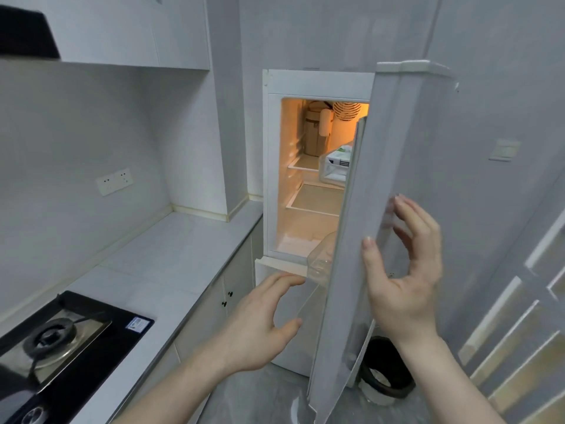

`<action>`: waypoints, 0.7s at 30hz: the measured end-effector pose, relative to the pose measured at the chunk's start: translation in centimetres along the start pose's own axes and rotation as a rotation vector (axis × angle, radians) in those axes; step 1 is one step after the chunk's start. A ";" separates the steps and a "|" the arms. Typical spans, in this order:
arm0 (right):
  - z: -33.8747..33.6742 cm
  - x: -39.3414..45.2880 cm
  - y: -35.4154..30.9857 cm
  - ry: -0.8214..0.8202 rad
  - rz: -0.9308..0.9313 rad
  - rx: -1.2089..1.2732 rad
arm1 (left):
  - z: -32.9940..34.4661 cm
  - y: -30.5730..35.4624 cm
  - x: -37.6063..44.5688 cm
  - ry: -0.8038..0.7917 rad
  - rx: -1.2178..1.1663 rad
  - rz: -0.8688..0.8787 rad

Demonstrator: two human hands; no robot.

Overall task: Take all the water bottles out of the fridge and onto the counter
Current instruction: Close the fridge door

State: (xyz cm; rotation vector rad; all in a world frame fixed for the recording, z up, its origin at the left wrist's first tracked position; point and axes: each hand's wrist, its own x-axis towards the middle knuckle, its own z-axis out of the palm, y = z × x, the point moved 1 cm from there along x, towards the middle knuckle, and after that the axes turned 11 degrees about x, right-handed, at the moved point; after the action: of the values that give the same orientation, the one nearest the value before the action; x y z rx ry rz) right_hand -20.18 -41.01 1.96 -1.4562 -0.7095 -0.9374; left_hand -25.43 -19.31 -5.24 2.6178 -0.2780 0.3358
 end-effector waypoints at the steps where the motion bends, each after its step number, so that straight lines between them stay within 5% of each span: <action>1: 0.6 -0.1 0.4 -0.018 0.033 0.004 | 0.1 -0.4 0.0 -0.014 -0.021 -0.002; 11: 8.3 0.4 3.9 -0.200 0.268 -0.031 | 0.1 -5.9 4.2 0.010 -0.229 -0.057; 21: 12.5 4.2 9.6 -0.245 0.300 -0.204 | -0.4 -14.1 11.5 0.249 -0.043 -0.218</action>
State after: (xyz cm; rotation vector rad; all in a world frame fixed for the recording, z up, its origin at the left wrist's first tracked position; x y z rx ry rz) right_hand -8.11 -30.06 1.19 -1.8214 -0.5614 -0.6192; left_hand -11.05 -8.51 -7.76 2.5005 0.0830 0.5654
